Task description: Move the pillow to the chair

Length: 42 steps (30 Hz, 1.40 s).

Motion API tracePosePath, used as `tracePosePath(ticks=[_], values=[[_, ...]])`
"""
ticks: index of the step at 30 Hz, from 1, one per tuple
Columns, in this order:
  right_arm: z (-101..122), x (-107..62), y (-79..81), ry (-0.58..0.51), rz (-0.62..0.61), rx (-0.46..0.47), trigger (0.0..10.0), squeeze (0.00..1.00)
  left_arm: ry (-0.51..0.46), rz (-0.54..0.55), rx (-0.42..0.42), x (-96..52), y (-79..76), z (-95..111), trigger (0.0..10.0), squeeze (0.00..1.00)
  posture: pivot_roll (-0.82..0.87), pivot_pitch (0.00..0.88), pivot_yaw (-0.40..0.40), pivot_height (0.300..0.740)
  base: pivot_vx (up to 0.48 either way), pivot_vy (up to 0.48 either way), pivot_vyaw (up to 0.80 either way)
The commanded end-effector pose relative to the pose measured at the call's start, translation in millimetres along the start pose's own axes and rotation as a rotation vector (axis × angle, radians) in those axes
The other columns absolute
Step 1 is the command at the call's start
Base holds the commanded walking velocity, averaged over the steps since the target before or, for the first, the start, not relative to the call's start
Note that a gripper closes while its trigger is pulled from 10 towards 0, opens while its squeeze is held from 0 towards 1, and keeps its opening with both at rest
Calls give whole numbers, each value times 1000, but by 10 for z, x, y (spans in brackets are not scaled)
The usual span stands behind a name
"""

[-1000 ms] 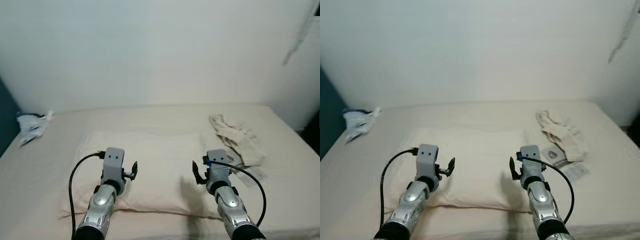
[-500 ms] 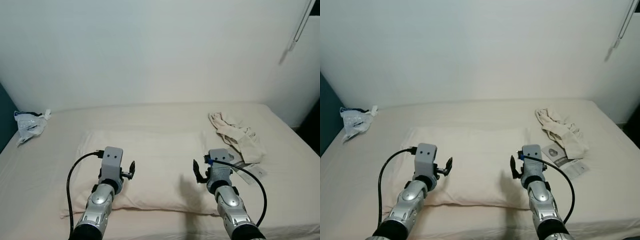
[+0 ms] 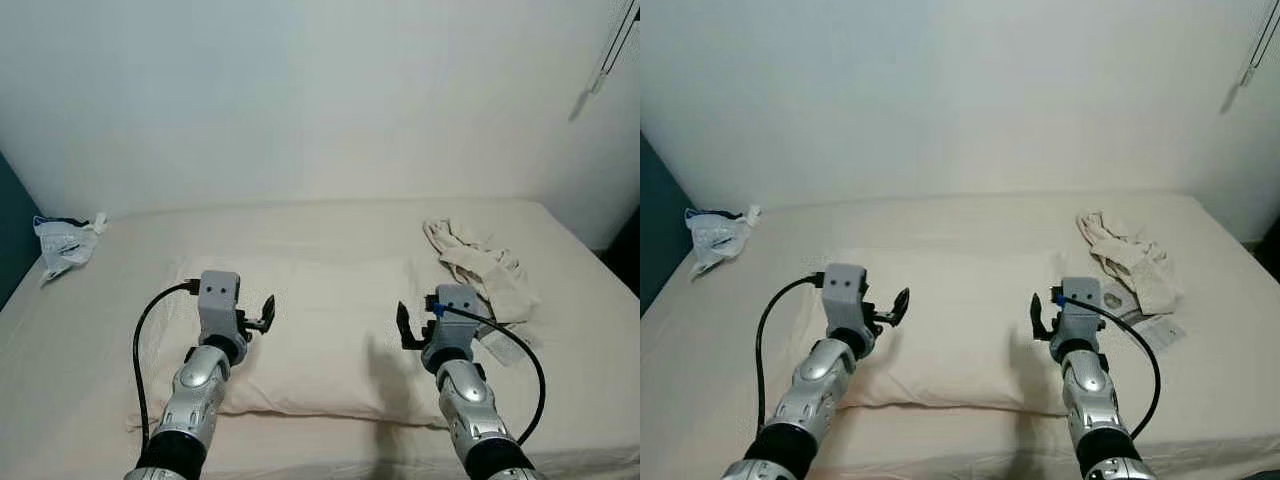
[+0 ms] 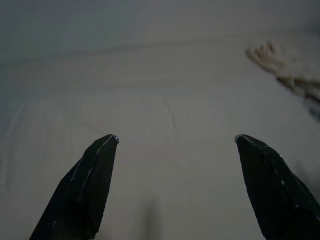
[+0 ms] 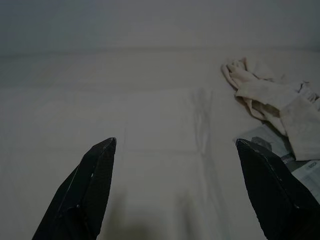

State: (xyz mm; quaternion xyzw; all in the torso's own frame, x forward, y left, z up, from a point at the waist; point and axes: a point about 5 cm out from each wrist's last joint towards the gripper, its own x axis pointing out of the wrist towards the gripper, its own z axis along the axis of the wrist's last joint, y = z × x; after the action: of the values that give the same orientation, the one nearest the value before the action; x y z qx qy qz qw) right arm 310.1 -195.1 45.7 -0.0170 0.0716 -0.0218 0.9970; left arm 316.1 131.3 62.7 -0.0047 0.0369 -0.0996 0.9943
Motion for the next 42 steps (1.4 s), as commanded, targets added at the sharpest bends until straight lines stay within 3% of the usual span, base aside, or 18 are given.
tracePosePath(ticks=[1, 13, 23, 42], values=[[10, -10, -14, -14, 0, 6, 10000, 0, 5, -9, 68, -26, 16, -41, 10000, 0, -34, 57, 34, 690, 0, 0, 0], [-6, -21, 104, -15, 89, 16, 10000, 0, 35, 31, 59, -22, 29, -80, 10000, 0, -38, 51, 27, 655, 0, 0, 0], [-1, -13, 102, -7, 107, -2, 10000, 0, 48, 57, 57, -61, 47, -134, 10000, 0, -41, 57, 18, 610, 0, 0, 0], [-55, -53, 123, 2, 88, -3, 10000, 0, 61, 40, 85, -89, 75, -154, 10000, 0, -26, 58, 37, 610, 0, 0, 0]])
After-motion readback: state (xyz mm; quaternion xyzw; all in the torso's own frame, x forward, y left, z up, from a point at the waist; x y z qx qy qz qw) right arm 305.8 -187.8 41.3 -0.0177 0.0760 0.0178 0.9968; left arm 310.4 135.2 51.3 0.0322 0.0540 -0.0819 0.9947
